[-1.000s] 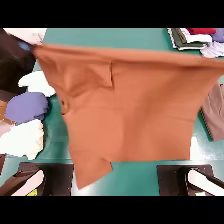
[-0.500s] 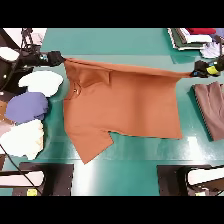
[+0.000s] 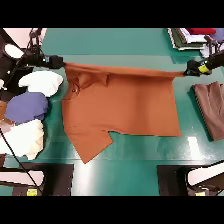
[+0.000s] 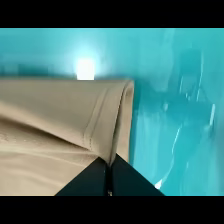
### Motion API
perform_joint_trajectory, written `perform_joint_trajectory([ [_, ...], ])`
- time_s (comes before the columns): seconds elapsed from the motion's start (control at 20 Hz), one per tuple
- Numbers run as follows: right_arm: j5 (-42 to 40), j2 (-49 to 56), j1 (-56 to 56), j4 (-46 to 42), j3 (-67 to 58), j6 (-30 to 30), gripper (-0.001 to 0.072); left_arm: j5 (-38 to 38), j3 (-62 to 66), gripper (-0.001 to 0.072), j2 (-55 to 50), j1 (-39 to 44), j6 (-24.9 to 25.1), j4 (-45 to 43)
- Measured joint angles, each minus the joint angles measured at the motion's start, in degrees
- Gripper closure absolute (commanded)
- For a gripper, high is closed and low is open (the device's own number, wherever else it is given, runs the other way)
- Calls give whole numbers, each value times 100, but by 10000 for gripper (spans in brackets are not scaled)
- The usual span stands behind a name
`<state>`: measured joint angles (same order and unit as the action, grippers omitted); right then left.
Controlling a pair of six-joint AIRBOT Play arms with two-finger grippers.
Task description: Fold the shirts.
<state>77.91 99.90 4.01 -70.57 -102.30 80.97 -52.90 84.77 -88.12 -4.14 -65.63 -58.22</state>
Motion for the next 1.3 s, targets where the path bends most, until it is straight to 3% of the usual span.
perform_joint_trajectory([
  [0.15, -236, -330, -131, -22, 846, 0, 697, -446, -326, 683, -11, 0, 0, -323],
  [0.55, -787, -804, -387, 98, 2566, 0, 692, -715, -1010, 675, -20, -4, -37, -732],
  [0.6, -791, -813, -396, 142, 2680, 0, 620, -774, -1032, 446, -17, -4, -68, -745],
  [0.65, -802, -828, -398, 201, 2765, 0, 468, -883, -1047, 243, -20, -4, -149, -780],
  [0.7, -793, -839, -398, 240, 2813, 0, 418, -977, -1060, 219, -17, -7, -238, -807],
  [0.95, -114, -1008, -238, 380, 2658, -55, 418, -1694, -1115, 219, 188, -164, -656, -960],
  [1.1, 293, -1499, 28, 424, 2745, -168, 205, -2052, -1574, 219, 835, -328, -879, -1010],
  [1.3, 380, -2330, 369, 452, 3289, -227, 205, -2299, -3018, 218, 2065, -382, -1290, -968],
])
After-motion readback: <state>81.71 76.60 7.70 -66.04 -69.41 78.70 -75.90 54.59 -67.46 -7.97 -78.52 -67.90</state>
